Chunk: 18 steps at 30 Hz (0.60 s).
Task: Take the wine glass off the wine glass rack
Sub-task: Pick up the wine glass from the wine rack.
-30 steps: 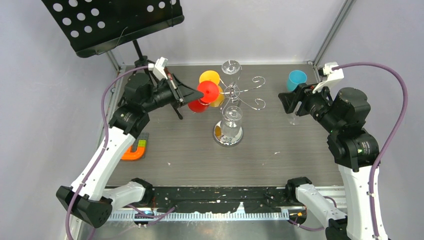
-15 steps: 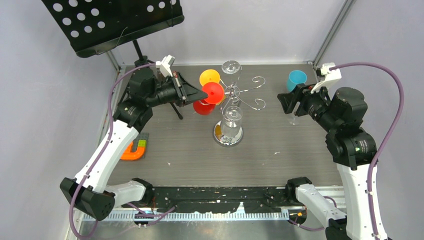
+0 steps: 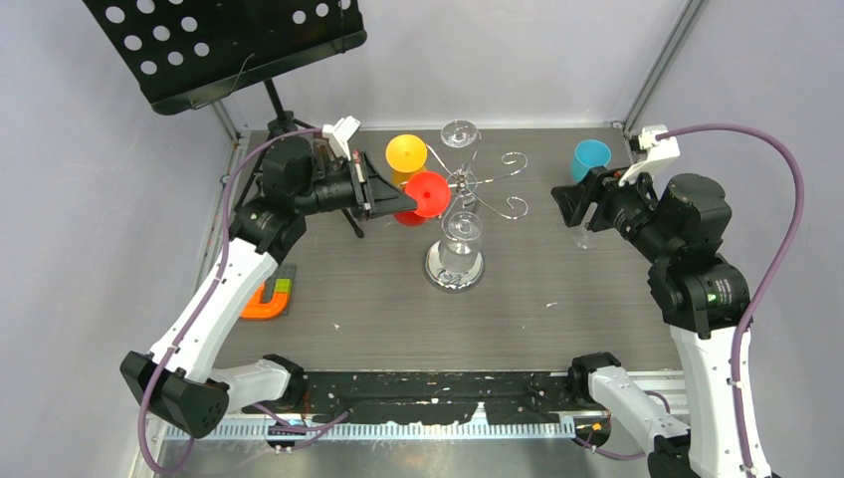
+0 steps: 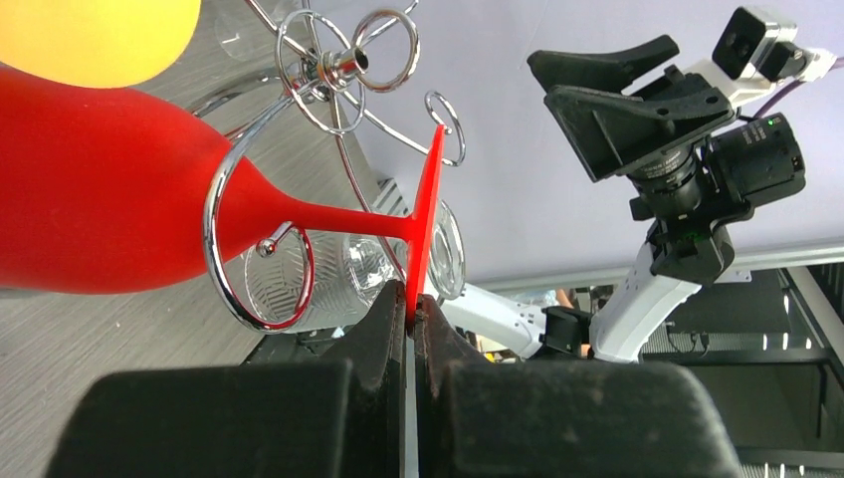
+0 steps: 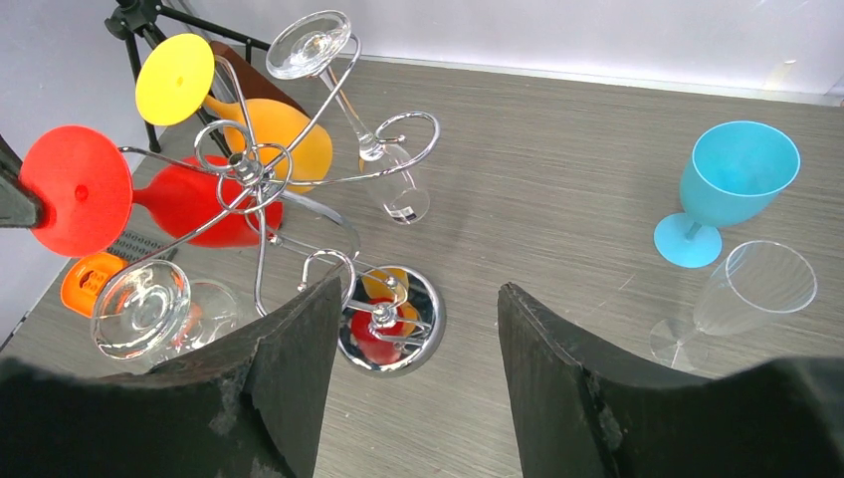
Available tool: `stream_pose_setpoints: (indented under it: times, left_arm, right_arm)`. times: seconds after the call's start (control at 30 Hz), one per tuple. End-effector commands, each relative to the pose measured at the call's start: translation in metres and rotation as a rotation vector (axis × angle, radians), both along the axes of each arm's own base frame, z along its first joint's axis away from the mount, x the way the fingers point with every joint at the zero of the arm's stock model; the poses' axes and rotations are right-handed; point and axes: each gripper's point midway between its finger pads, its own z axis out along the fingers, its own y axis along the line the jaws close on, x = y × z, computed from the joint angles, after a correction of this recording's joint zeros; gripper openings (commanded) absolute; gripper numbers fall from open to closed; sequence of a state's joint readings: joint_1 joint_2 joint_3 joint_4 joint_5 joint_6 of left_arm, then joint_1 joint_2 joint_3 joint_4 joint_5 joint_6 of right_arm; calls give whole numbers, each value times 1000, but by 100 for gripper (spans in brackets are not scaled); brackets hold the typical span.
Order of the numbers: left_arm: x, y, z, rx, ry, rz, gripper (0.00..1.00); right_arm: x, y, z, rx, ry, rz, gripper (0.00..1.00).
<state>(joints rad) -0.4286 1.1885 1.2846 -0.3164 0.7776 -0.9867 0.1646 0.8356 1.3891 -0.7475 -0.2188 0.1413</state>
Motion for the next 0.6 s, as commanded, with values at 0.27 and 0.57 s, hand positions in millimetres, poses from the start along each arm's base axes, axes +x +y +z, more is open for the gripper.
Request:
stream_pose_setpoints:
  times: [0.27, 0.57]
  left_arm:
    - [-33, 4, 3, -2, -76, -123, 0]
    - [-40, 5, 6, -9, -94, -147, 0]
  right_arm:
    - [0, 5, 23, 39, -62, 15, 66]
    - [-4, 5, 27, 44, -70, 19, 66]
